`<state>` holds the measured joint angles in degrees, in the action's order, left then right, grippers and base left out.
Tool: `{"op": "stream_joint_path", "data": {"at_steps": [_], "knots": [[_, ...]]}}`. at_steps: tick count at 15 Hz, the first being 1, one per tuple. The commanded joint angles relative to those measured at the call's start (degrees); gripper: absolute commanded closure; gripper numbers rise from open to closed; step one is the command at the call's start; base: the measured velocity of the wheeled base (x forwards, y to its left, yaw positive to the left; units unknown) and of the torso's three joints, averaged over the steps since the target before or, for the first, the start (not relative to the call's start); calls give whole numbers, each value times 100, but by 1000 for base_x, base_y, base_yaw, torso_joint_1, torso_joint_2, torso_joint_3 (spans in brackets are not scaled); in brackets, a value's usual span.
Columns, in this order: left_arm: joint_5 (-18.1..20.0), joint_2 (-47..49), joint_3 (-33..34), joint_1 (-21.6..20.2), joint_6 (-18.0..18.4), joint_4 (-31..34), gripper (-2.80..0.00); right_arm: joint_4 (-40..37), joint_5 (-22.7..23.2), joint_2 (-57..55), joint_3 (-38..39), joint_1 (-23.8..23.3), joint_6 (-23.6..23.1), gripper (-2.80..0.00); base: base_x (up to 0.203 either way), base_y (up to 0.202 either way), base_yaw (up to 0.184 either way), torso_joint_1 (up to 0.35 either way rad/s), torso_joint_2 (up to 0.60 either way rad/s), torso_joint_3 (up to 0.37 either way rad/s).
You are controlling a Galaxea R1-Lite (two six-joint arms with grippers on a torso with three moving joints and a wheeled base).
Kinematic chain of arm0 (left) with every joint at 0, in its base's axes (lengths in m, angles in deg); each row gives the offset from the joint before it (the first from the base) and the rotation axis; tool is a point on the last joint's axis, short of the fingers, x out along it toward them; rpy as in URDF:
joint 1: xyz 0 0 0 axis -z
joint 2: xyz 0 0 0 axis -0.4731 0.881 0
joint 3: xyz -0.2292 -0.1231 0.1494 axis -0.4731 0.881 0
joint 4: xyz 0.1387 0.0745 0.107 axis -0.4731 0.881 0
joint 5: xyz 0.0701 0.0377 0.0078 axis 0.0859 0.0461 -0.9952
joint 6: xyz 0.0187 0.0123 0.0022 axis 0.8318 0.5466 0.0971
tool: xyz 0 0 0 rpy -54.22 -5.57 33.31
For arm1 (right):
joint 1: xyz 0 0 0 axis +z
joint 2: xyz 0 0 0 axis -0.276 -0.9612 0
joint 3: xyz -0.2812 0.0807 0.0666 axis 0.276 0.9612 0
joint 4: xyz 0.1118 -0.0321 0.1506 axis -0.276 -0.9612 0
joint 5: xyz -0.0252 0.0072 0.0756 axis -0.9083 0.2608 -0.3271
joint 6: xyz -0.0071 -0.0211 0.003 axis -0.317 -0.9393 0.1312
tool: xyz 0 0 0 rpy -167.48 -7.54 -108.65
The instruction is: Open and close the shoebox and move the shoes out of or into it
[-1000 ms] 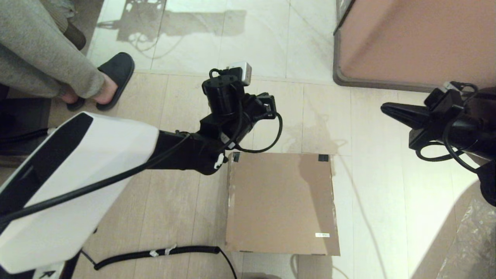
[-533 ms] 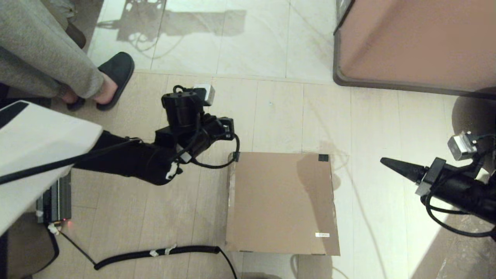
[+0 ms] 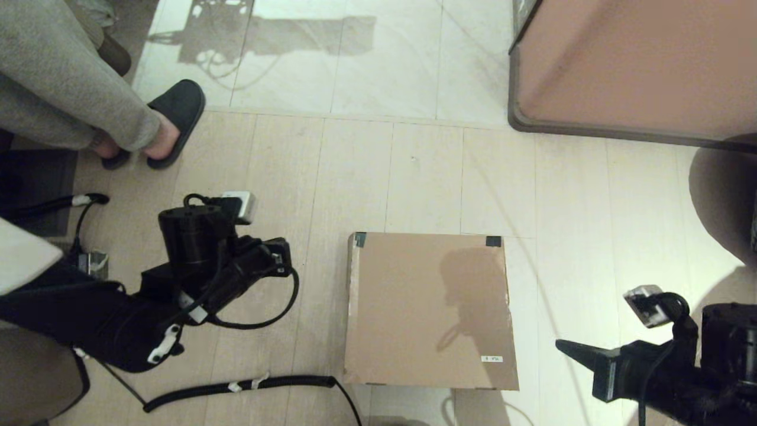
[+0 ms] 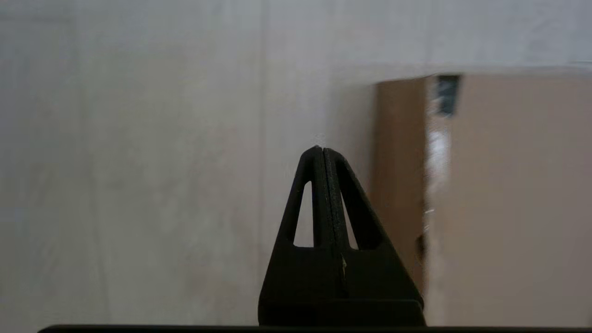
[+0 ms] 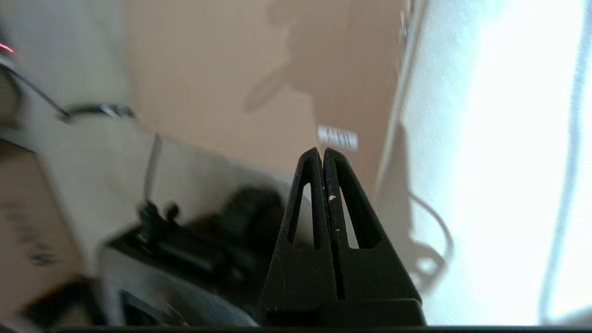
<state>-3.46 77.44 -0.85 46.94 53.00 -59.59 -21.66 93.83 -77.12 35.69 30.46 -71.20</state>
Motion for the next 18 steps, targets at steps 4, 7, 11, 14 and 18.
{"op": "stream_joint_path", "data": {"at_steps": [4, 7, 11, 14, 18], "knots": [[61, -420, 1873, -657, -1, -1162, 0, -606, -526, 1871, 551, 502, -71, 0, 0, 0, 0, 0, 0, 0], [22, -1335, 2933, -1015, -60, -1487, 0, -1689, -1189, 2602, 609, 193, -120, 0, 0, 0, 0, 0, 0, 0], [-32, -3069, 3913, -1331, -116, -1329, 0, -2138, -1560, 3304, 616, -439, -168, 0, 0, 0, 0, 0, 0, 0], [304, -4681, 4070, -1373, -108, -13, 0, -3687, -1588, 5011, 608, -481, -514, 0, 0, 0, 0, 0, 0, 0], [693, -6473, 4139, -1380, 102, 2395, 0, -6869, -1247, 7280, 150, -510, -1095, 0, 0, 0, 0, 0, 0, 0]]}}
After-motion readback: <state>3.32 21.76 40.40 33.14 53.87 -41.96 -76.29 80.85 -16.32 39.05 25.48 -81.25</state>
